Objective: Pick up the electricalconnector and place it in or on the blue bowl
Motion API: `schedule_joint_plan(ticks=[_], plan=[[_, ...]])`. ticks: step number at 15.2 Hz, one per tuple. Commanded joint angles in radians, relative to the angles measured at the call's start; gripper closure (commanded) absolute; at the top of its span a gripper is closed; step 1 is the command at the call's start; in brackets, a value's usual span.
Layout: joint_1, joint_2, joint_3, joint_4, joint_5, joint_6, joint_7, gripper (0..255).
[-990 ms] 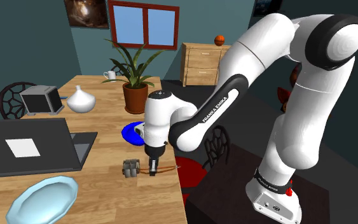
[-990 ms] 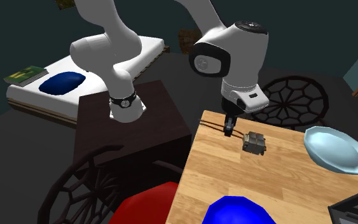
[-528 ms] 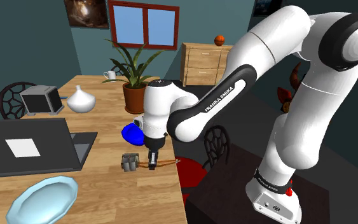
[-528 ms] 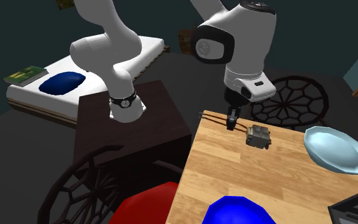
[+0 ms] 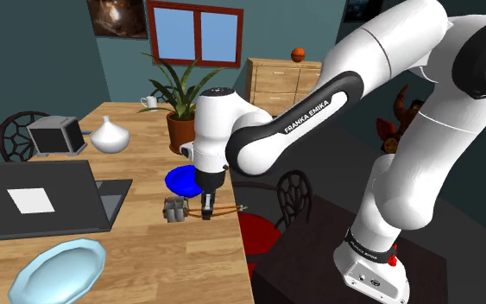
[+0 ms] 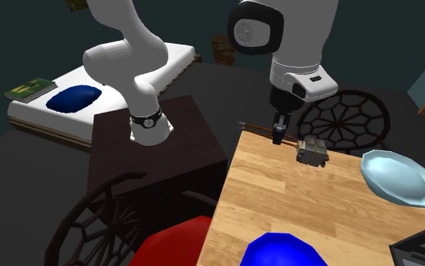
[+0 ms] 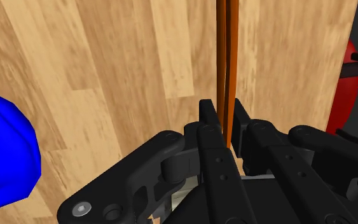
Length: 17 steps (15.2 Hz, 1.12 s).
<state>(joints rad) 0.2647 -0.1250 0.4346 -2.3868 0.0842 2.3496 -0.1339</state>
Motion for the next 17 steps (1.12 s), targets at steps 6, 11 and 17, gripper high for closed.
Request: schedule_joint_plan(ticks=[6, 11, 17], plan=[[-0.022, -0.004, -0.031, 0.065, -0.003, -0.071, -0.047, 255], [-0.077, 0.095, -0.085, 0.171, -0.045, -0.088, -0.128, 255], [-0.132, 0.23, -0.14, 0.336, -0.087, -0.126, -0.214, 255]])
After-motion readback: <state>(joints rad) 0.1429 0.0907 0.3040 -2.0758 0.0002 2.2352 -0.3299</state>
